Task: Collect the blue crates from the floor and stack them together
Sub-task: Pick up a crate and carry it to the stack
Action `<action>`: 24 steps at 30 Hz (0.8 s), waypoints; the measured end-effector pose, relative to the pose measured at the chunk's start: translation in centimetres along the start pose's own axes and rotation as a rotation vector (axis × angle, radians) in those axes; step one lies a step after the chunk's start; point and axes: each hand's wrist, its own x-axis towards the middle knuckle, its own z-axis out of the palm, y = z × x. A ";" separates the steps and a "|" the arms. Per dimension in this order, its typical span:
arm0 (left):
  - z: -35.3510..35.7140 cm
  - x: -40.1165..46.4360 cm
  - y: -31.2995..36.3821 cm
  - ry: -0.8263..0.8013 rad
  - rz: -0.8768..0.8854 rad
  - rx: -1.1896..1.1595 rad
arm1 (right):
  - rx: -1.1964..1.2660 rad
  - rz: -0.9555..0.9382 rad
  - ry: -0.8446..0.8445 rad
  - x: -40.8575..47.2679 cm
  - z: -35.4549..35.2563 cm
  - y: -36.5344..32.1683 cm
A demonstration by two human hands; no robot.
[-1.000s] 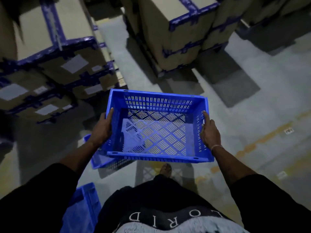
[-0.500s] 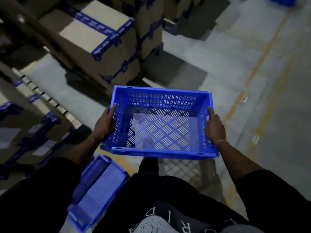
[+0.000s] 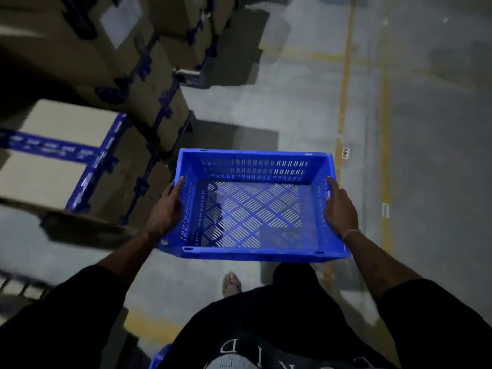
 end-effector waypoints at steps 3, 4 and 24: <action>-0.4 7.9 1.0 -0.018 0.064 0.009 | 0.006 0.038 0.016 5.0 -0.9 0.7; -0.2 10.5 1.4 -0.031 0.073 0.013 | 0.007 0.057 0.024 6.7 -1.1 1.3; 1.9 57.4 17.2 -0.114 0.141 -0.048 | 0.065 0.191 0.084 48.0 -13.7 7.9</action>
